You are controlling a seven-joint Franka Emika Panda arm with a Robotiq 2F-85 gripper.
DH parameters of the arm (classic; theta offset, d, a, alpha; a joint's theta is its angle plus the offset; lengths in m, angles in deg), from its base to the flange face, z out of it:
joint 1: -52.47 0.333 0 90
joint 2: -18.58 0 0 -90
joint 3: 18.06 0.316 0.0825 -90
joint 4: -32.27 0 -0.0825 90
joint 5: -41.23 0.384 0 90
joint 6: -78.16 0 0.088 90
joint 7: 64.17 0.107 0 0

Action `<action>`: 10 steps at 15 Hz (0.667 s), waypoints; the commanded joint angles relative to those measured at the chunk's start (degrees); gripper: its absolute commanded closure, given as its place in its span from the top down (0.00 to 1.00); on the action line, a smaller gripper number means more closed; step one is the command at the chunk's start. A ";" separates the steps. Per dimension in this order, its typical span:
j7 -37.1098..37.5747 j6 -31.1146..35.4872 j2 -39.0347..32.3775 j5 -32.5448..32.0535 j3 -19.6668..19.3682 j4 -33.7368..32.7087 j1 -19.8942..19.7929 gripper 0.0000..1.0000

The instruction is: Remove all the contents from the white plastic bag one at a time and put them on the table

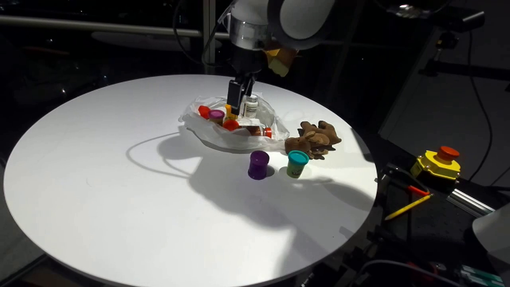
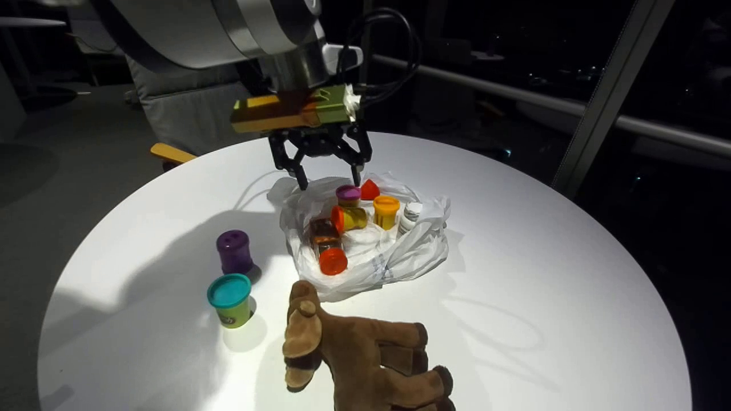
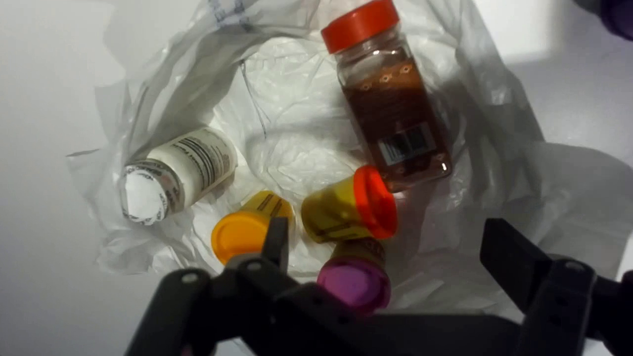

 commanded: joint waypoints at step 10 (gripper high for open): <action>-12.96 -5.30 -20.10 9.38 2.78 -26.13 -3.54 0.75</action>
